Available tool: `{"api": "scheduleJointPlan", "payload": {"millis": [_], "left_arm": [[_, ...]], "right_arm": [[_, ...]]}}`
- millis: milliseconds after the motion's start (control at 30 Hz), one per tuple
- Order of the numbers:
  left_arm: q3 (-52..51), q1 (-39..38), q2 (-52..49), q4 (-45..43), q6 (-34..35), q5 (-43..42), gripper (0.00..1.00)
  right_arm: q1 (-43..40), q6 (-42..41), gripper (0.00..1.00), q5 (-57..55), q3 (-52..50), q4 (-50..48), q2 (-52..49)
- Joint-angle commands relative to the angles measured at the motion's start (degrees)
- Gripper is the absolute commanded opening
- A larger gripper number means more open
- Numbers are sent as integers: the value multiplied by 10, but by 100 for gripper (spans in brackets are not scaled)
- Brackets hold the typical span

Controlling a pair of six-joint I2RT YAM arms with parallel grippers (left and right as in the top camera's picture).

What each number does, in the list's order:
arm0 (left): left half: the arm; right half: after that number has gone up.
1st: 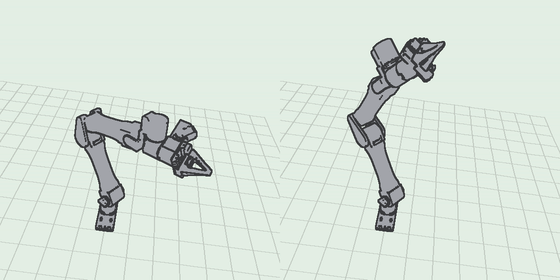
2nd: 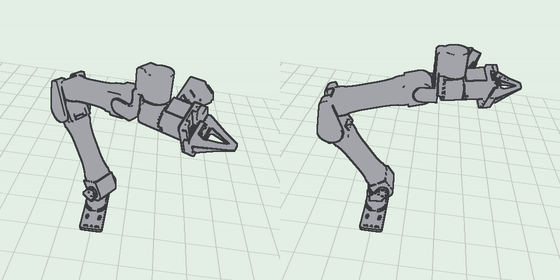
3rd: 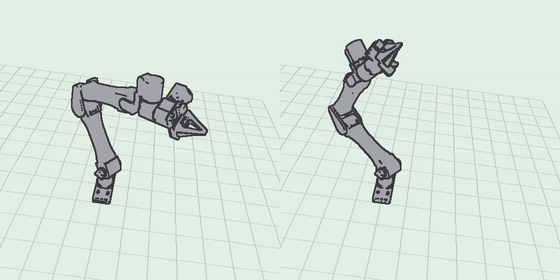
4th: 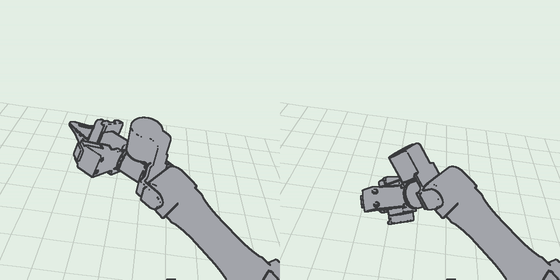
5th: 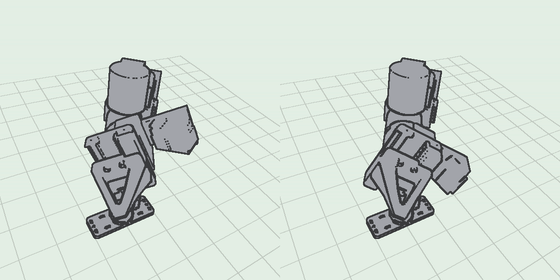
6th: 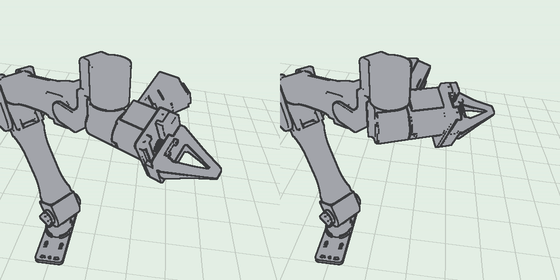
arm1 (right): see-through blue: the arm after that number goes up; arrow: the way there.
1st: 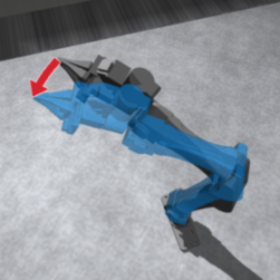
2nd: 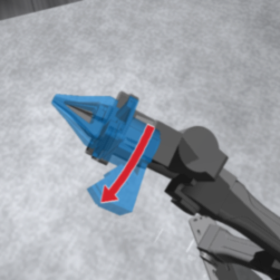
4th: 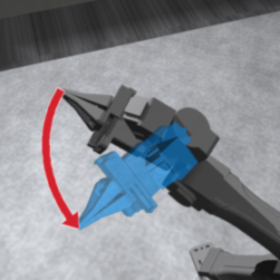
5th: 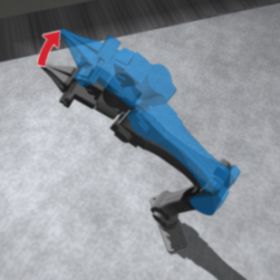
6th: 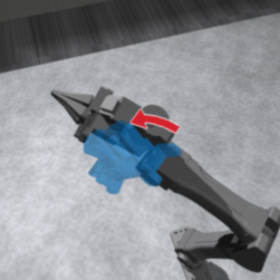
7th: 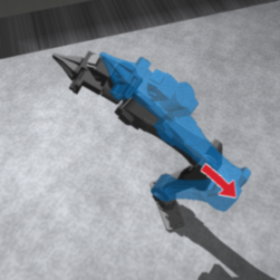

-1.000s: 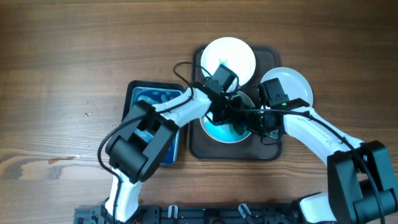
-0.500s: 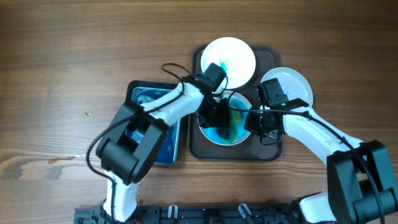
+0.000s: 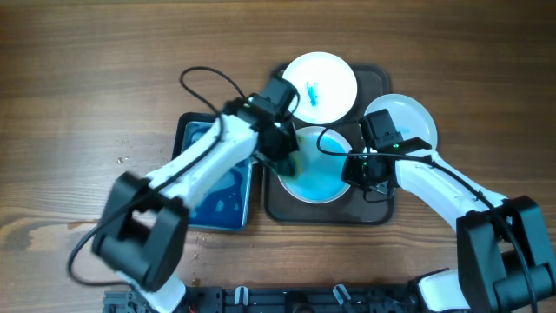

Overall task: Clean dirty plates on tray and stack at the side
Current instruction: 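Scrub the tilted plate with the sponge held in the left gripper, then return the sponge to the basin and release it with the left gripper, then lift the plate with the right gripper and tip it over the basin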

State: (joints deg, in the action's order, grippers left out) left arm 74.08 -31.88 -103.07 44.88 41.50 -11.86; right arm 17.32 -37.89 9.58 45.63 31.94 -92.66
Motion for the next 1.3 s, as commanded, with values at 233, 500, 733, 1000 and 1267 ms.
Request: {"api": "scheduleJointPlan", "payload": {"millis": [233,500,733,1000,1267], "left_arm": [[-8,152,111,159,-52,76,4],[-144,200,108,65,-53,158,20],[-132,209,125,65,-53,88,60],[-60,280,223,129,-69,58,86],[-49,374,335,153,-68,37,100]], "right_arm": [[0,25,4,-33,-10,0,-21],[0,133,4,21,-10,-44,-21],[0,124,4,6,65,67,5],[37,191,4,-14,245,243,33],[156,178,4,-65,309,195,28]]}}
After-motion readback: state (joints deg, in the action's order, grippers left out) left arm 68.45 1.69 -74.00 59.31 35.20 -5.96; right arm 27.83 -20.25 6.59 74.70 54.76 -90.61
